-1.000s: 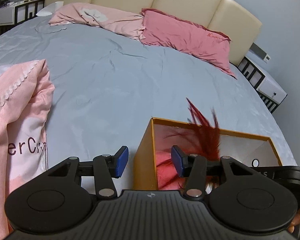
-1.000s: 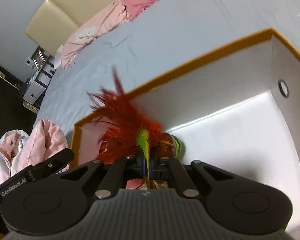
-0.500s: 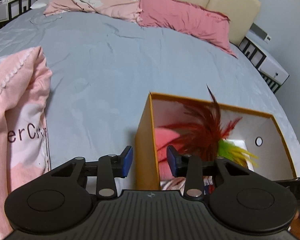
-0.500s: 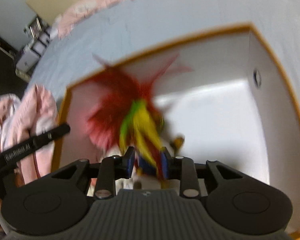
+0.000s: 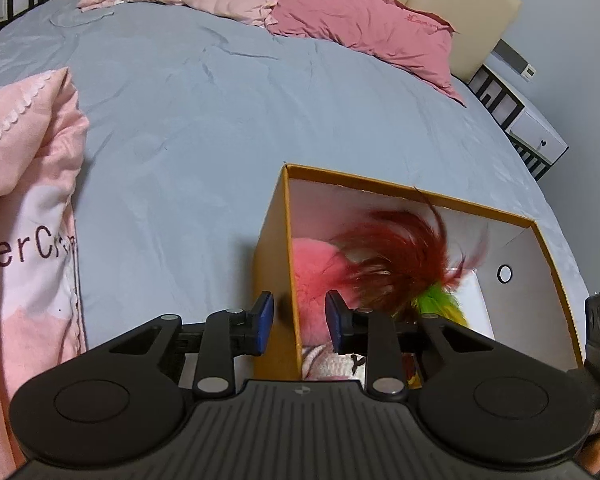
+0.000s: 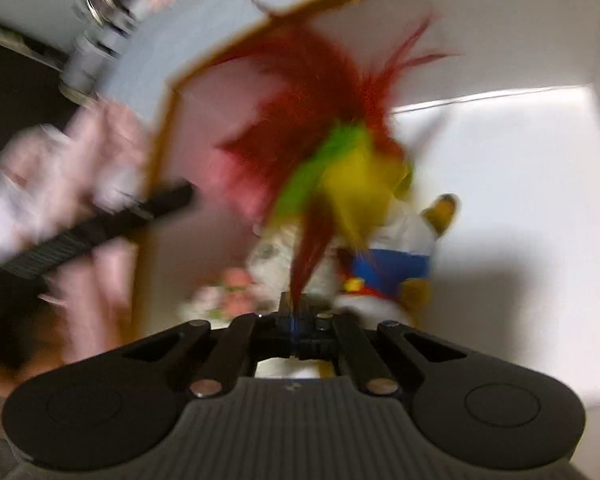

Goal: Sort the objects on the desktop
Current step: 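Lower the red feather toy into the box and open the right gripper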

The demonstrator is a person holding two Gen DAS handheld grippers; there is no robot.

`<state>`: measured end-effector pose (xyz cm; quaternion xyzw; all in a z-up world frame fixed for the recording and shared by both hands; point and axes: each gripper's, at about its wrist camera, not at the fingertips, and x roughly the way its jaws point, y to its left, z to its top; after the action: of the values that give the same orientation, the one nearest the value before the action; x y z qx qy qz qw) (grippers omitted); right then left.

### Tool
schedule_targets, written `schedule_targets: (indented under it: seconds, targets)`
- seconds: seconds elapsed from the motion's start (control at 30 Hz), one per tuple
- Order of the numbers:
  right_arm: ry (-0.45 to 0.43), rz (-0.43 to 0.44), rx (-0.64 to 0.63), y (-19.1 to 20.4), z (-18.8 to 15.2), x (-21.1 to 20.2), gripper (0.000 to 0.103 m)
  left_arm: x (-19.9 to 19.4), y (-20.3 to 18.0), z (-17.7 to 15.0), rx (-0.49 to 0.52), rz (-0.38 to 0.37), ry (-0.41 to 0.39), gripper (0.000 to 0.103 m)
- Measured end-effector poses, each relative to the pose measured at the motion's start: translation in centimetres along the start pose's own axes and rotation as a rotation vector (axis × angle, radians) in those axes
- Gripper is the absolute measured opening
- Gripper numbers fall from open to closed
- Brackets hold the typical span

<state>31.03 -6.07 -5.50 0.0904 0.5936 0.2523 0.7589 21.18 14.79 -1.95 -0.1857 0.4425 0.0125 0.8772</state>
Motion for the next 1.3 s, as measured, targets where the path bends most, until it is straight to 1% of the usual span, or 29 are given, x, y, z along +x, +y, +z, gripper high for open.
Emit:
schedule_targets:
  seconds: [0.13,0.27,0.33,0.4,0.5,0.53,0.6,0.73,0.8,0.9,1.03,1.17,1.3]
  targets:
    - [-0.018,-0.003,-0.04,0.4,0.0,-0.9,0.0,-0.3,0.5,0.1,-0.016,0.005,-0.017,0.032]
    - [-0.062,-0.01,-0.068,0.5,-0.3,-3.2,0.006,-0.5,0.2,0.2,-0.01,-0.008,-0.03,0.032]
    - [-0.096,-0.011,-0.075,0.5,-0.6,-4.6,0.01,-0.8,0.1,0.1,-0.001,-0.008,-0.038,0.032]
    - [-0.12,-0.024,-0.076,0.3,-0.6,-5.8,0.019,-1.2,0.0,0.0,0.01,-0.006,-0.052,0.032]
    - [-0.15,-0.034,-0.081,0.1,-1.4,-7.4,0.028,-2.1,-0.4,-0.5,0.034,-0.009,-0.073,0.032]
    - [-0.164,-0.038,-0.09,0.2,-1.9,-8.0,0.029,-2.4,-0.5,-0.8,0.043,-0.011,-0.079,0.032]
    - [-0.209,-0.046,-0.123,0.7,-2.8,-9.1,0.034,-3.2,-1.1,-1.4,0.068,-0.013,-0.092,0.032]
    - [-0.329,-0.054,-0.189,1.9,-5.4,-11.4,0.039,-5.5,-2.8,-2.4,0.113,-0.029,-0.143,0.032]
    - [-0.389,-0.065,-0.21,1.9,-7.1,-12.9,0.041,-7.0,-3.8,-2.9,0.124,-0.061,-0.172,0.032]
    - [-0.475,-0.113,-0.242,1.4,-10.1,-15.0,0.041,-8.9,-5.3,-4.0,0.145,-0.114,-0.198,0.032]
    - [-0.547,-0.196,-0.249,-0.1,-13.7,-17.0,0.041,-9.9,-7.8,-6.0,0.192,-0.147,-0.179,0.032]
    - [-0.569,-0.228,-0.201,-1.8,-16.3,-17.6,0.04,-9.6,-10.1,-8.4,0.259,-0.134,-0.132,0.033]
    - [-0.57,-0.318,-0.186,-3.0,-18.0,-16.9,0.04,-7.8,-11.1,-10.5,0.295,-0.099,-0.051,0.042]
